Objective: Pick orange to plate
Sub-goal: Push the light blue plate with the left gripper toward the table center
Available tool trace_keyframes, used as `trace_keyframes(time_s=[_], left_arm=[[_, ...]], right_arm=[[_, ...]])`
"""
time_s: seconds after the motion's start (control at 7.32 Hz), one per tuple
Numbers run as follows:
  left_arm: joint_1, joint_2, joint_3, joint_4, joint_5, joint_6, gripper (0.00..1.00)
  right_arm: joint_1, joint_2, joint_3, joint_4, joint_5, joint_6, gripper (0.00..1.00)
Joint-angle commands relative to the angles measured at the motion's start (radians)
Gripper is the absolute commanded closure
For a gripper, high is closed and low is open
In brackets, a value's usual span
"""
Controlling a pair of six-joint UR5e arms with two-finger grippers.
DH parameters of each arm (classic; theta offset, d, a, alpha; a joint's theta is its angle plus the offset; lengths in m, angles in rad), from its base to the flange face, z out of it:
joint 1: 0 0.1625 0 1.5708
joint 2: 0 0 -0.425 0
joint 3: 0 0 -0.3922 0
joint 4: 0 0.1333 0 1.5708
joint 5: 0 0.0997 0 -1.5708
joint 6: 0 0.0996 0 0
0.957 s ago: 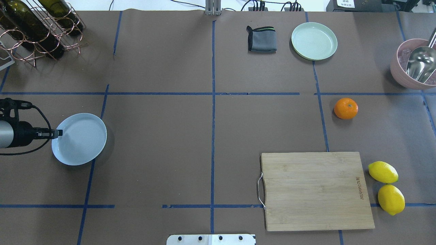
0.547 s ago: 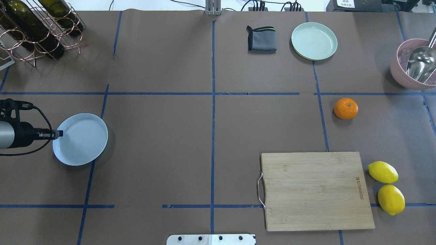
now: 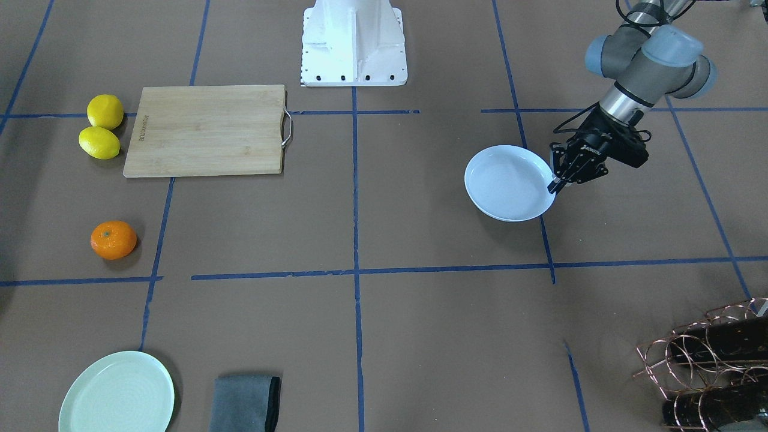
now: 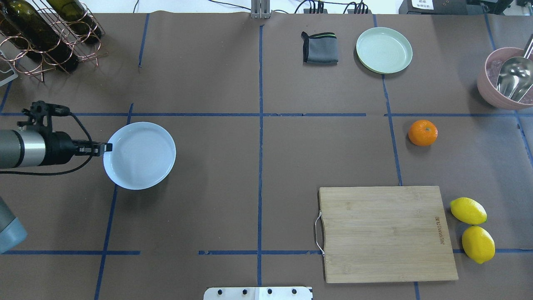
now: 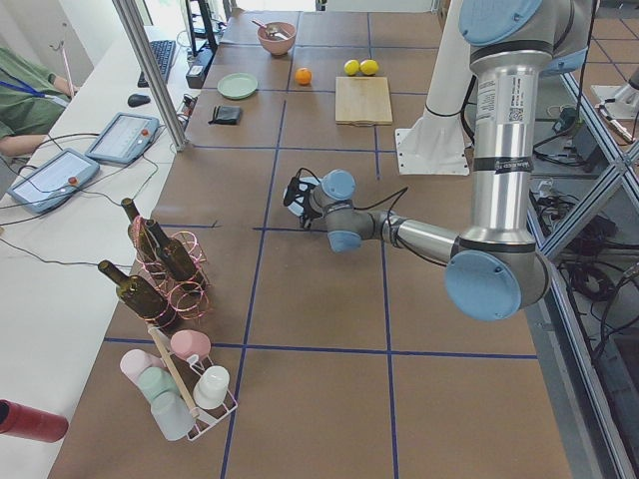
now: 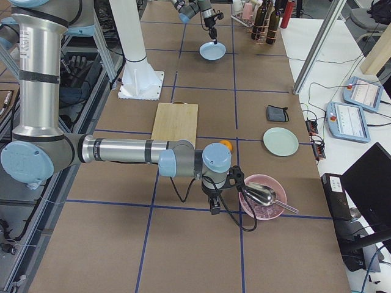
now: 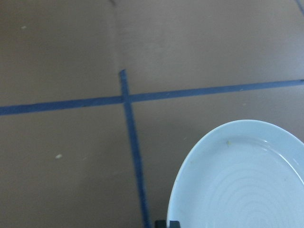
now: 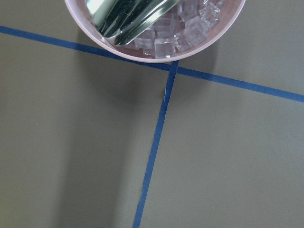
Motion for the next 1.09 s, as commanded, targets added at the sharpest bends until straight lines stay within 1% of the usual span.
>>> trace_keyframes(time_s=[0.0,0.14,0.27,0.41,0.55,0.68,0.96], left_arm=[[0.008,-0.295,0.058,0.226,0.003,-0.003,1.00],[0.030,-0.393,0.125,0.274,0.004,-0.003,1.00],[0.069,-0.452,0.186,0.276,0.023,-0.003,1.00],[0.093,-0.513,0.239,0.278,0.084,-0.005,1.00],[0.126,-0.561,0.297,0.278,0.113,-0.008,1.00],[0.155,-0.587,0.329,0.277,0.144,-0.038,1.00],[0.166,-0.594,0.353,0.276,0.155,-0.037,1.00]], right_arm=[[0.000,-0.007,0.003,0.001,0.001,-0.001,0.00],[0.000,-0.007,0.003,0.001,0.001,-0.001,0.00],[0.000,-0.008,0.006,0.001,0.001,-0.001,0.00],[0.000,-0.010,0.006,0.001,0.001,-0.001,0.00],[0.000,-0.010,0.006,0.001,0.001,-0.001,0.00],[0.000,-0.010,0.004,0.000,0.001,-0.001,0.00],[0.000,-0.010,0.004,0.001,0.001,-0.001,0.00]])
